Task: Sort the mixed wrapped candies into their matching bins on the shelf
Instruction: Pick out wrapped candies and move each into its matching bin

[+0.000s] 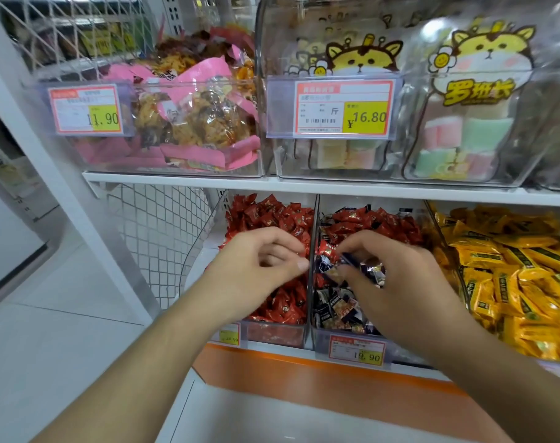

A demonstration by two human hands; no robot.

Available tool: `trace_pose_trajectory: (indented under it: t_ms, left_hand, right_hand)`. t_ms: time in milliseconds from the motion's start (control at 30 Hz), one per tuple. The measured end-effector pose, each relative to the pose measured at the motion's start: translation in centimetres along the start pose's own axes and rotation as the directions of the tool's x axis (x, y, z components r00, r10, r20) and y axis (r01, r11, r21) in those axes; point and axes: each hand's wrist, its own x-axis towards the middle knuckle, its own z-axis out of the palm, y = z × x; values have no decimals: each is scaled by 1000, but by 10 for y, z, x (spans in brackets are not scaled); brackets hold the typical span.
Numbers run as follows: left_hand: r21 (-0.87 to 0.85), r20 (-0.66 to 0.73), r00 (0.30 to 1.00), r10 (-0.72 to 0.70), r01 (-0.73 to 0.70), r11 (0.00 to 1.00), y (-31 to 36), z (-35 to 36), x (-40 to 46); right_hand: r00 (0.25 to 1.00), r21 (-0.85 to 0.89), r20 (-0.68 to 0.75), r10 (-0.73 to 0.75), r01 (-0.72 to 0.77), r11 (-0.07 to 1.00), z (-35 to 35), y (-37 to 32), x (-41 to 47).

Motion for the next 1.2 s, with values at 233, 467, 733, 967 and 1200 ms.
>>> trace_pose_trajectory:
  t_ms: [233, 467, 733, 967, 1200]
  left_hand:
    - [496, -77, 996, -49, 81, 865, -56, -20, 5]
    - [691, 15, 995, -101, 63, 720, -78, -5, 20]
    - [704, -4, 980, -197, 143, 696, -81, -14, 26]
    - [788, 126, 969, -215, 34, 614, -74, -11, 25]
    - [722, 76, 988, -136, 40, 691, -78, -13, 23]
  right_hand:
    - [998, -197, 59, 19, -7, 980, -7, 16, 3]
    - [881, -144, 376, -286, 360, 922, 23, -4, -3]
    - [882, -155, 382, -276, 356, 922, 28, 1, -2]
    - [884, -167, 390, -257, 342, 924, 30, 0, -3]
    - [884, -165, 391, -255, 340, 926, 29, -1, -4]
